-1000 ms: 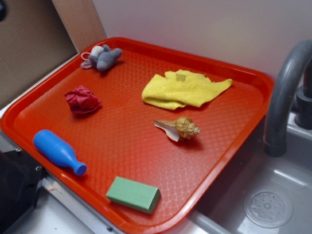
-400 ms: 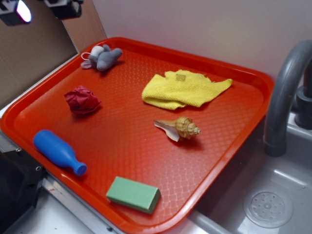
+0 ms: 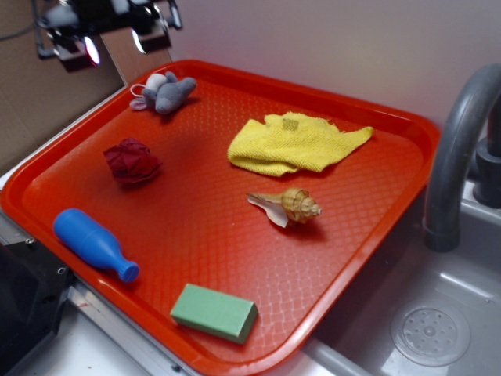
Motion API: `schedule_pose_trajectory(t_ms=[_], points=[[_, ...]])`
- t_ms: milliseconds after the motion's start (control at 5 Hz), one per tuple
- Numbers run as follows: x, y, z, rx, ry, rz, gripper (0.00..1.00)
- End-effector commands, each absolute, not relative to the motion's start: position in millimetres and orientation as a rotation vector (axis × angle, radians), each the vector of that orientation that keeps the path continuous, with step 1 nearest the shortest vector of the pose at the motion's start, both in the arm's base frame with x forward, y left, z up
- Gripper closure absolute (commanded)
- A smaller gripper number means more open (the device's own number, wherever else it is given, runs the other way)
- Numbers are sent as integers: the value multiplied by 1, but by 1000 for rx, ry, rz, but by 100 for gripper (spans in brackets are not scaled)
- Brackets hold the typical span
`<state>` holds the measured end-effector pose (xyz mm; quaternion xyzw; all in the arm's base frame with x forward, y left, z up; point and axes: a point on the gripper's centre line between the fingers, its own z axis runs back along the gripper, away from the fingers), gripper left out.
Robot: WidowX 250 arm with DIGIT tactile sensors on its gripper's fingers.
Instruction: Grab the gray animal.
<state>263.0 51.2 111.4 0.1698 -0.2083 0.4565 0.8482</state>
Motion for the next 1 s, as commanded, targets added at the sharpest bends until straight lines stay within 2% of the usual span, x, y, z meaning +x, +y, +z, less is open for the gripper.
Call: schedule_pose_trajectory(t_ms=[0,200,400,600,800], points=[[305,98,80,359,-470,1026,0],[314,112,69,370,-469,1031,0],[305,126,55,325,-437,1029,0],[304,126,41,189,-439,1003,100],[300,120,29,140,-396,973,100]])
